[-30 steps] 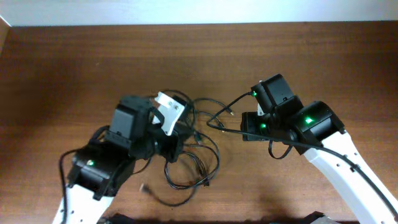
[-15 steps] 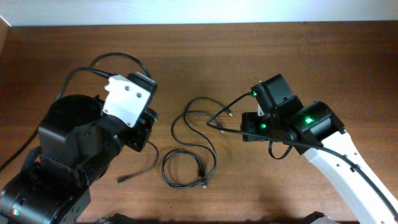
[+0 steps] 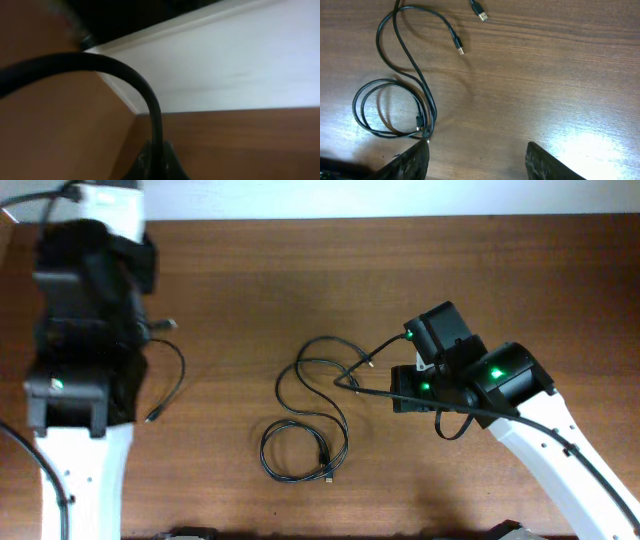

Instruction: Untangle cables

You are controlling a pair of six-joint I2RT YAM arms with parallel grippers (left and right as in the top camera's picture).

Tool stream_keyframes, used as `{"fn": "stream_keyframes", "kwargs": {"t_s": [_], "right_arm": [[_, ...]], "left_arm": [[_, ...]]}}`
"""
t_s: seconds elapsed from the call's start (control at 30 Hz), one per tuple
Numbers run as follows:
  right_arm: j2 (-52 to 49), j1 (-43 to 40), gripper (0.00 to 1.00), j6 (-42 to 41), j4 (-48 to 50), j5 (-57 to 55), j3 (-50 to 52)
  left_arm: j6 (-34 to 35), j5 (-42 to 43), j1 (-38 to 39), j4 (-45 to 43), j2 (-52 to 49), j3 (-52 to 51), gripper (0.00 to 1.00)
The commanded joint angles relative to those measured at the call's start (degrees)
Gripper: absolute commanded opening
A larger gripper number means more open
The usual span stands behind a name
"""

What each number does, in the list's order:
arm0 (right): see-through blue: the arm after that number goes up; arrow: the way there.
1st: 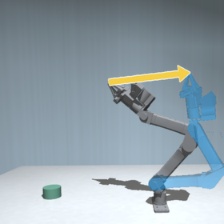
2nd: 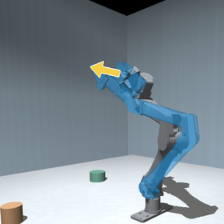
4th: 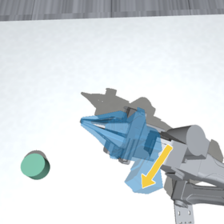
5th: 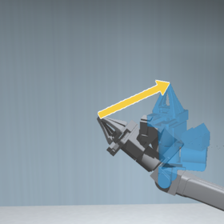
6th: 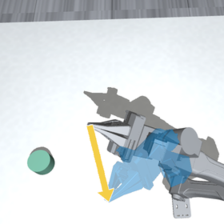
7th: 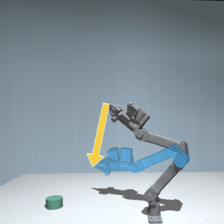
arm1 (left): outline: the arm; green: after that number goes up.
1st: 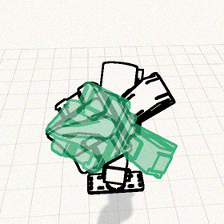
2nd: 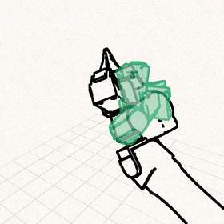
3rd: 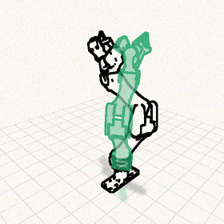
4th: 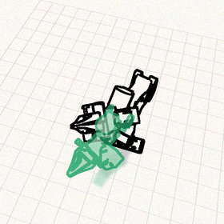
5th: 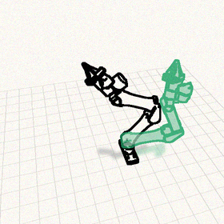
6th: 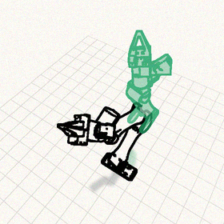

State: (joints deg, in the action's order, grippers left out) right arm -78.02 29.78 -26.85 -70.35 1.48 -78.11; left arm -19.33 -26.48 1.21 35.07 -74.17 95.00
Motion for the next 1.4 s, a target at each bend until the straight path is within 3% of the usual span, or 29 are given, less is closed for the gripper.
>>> {"fn": "stream_keyframes", "kwargs": {"t_s": [0.0,0.1,0.17,0.33,0.47,0.53,0.7,0.73,0.77,0.87,0.9,1.0,1.07,1.13,1.37], "right_arm": [[0.7,0.2,0.61,-0.2,0.0,-0.9,-0.5],[0.7,0.2,0.61,0.5,-0.3,-1.4,-0.5],[0.7,0.2,0.61,0.5,-0.3,-2.2,-0.5],[-1.4,0.2,0.61,0.4,-0.4,-2.2,-0.5],[-2.9,0.2,0.61,0.4,-0.4,-1.6,-0.5],[-2.9,0.2,0.61,0.4,-1.4,-1.1,-0.5],[-2.9,0.2,0.61,0.4,-3.8,-1.1,-0.5],[-2.9,0.2,0.61,0.4,-3.9,-1.1,-0.5],[-2.9,0.2,0.61,0.4,-3.9,-1.1,-0.5],[-2.9,0.2,0.61,0.4,-4.2,-1.1,-0.5],[-2.9,0.2,0.61,0.4,-4.2,-1.1,-0.5],[-2.9,0.2,0.61,0.4,-4.5,-1.1,-0.5],[-2.9,0.2,0.6,0.4,-4.5,-1.1,-0.5],[-2.9,0.2,0.6,0.4,-3.8,-1.1,-0.5],[-2.8,0.2,0.6,-1.1,-3.7,1.3,-0.5]], "left_arm": [[10.0,1.9,-11.0,-2.3,-4.3,0.8,0.0],[12.3,7.7,-21.7,-8.7,-9.0,0.8,0.0],[12.2,7.7,-26.5,-18.1,-12.2,0.8,0.0],[9.6,7.7,-27.3,-33.5,-13.2,0.8,0.0],[5.6,7.6,-28.3,-28.1,-19.2,0.8,0.0],[5.7,7.7,-29.3,-19.9,-26.6,0.8,0.0],[13.6,7.7,-29.6,-6.8,-40.5,0.8,0.0],[13.7,7.7,-29.6,-4.4,-43.3,0.8,0.34],[13.7,7.7,-29.6,-3.5,-44.4,0.8,0.52],[13.7,7.7,-29.6,-3.0,-44.8,0.8,0.74],[13.7,7.7,-29.6,-2.7,-44.8,0.8,1.0],[13.7,11.9,-29.5,-1.1,-44.7,0.8,0.99],[13.8,25.8,-29.5,2.4,-44.7,0.8,0.99],[19.8,33.4,-27.4,5.1,-44.7,0.8,0.99],[18.5,34.3,-4.6,15.8,-44.7,0.8,0.99]]}}
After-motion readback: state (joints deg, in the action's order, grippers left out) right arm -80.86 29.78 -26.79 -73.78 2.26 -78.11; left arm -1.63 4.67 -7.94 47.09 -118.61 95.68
